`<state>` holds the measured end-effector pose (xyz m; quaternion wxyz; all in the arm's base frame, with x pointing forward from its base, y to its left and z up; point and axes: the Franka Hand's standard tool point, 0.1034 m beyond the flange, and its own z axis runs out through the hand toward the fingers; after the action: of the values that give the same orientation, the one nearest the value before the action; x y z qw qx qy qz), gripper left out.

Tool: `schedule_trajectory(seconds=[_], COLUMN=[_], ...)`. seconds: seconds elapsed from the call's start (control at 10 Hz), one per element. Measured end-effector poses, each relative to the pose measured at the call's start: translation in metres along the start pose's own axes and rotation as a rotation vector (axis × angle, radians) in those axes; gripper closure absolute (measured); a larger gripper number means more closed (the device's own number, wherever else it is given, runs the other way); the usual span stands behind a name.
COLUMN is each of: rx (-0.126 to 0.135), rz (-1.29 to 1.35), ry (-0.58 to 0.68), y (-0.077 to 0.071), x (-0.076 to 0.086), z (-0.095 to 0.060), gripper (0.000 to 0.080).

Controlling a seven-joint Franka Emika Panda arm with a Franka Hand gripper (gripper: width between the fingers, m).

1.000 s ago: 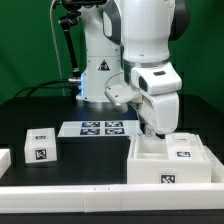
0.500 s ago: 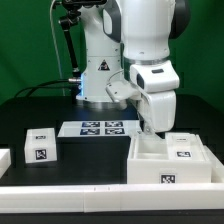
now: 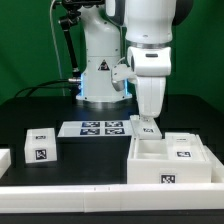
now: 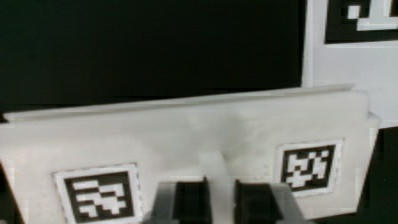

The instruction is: Assemble cabinet

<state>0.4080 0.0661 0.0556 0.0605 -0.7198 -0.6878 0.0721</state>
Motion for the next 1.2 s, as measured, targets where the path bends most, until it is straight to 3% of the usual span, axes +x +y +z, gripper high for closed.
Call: schedule_trajectory(seconds=[0.4, 0.7, 1.1, 1.2], rx=[0.000, 0.046, 0.045, 0.056], rz=[0.013, 0.092, 0.093, 0.100], ry=[0.000, -0.037, -0.035, -0.040], y=[0.002, 0.007, 0.008, 0.013], x=[-0.007, -0.009, -0.010, -0.011], z=[-0.003, -0.024, -0.023, -0.031], gripper=[0.0735, 0.0735, 0.0735, 0.0735])
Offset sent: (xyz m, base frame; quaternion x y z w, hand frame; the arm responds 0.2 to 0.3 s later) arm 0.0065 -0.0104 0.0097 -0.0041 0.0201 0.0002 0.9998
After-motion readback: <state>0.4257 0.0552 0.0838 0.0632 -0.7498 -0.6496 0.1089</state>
